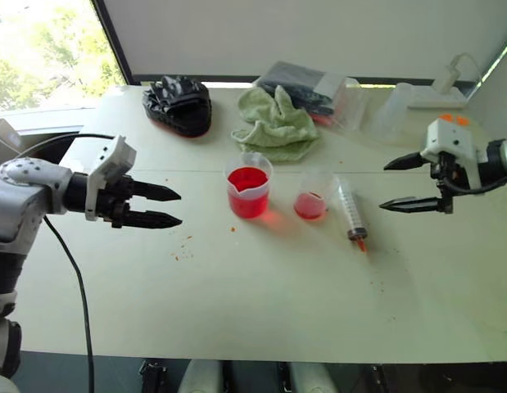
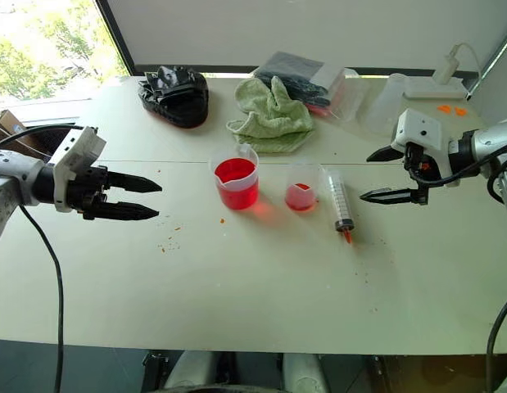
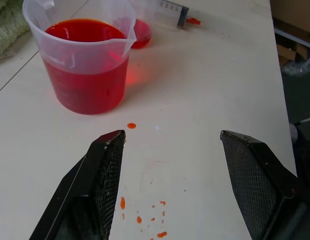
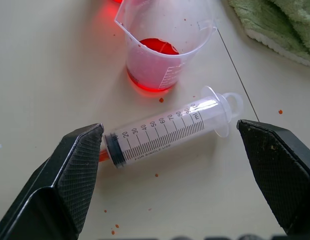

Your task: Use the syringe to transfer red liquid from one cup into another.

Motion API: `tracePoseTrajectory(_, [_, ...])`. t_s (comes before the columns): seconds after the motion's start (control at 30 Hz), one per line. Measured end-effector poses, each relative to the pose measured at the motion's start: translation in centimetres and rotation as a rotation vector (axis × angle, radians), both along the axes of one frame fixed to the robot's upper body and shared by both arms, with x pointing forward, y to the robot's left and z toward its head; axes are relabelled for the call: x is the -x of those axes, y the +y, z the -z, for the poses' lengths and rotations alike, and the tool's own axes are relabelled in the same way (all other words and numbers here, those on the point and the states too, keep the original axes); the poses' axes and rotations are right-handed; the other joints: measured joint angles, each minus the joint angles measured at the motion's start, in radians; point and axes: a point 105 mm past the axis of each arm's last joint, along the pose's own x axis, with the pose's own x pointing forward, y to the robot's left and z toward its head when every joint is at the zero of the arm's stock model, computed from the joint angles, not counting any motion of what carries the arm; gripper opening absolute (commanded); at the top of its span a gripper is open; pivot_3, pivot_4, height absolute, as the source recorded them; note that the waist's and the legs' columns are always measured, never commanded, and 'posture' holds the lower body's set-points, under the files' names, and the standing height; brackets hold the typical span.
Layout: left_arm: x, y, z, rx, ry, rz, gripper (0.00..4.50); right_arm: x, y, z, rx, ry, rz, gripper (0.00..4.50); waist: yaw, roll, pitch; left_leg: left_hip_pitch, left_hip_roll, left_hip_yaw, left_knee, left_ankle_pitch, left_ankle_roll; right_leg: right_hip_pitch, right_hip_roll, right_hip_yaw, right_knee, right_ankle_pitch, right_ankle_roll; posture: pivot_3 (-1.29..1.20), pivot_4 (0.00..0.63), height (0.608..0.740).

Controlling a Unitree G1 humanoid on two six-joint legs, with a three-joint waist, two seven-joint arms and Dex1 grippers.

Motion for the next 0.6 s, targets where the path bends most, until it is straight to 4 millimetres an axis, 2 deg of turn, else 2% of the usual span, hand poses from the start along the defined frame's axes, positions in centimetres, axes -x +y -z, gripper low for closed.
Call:
tracePoseTrajectory(0.13, [-0.2,-0.5,-0.5,0.007,-0.029,0.015,3.19,0.8,0.8,0.1,0.007,0.019,-0.048,4.46,0.001,0.0,0.0,0.0,0.0,0.0,0.0,0.0,0.0,0.0,0.0,0.0,0.0,0.0,0.0,0.0,0.15,0.711])
tracePoseTrajectory(0.6, [-0.5,-1.0,-0.5,0.021,-0.024,0.01,3.19,1.6,0.2,0.2,-0.021,0.044,-0.011,4.46,0.0,0.0,0.0,0.0,0.0,0.0,0.001,0.0,0.0,0.0,0.0,0.0,0.001,0.0,0.0,0.0,0.15,0.711])
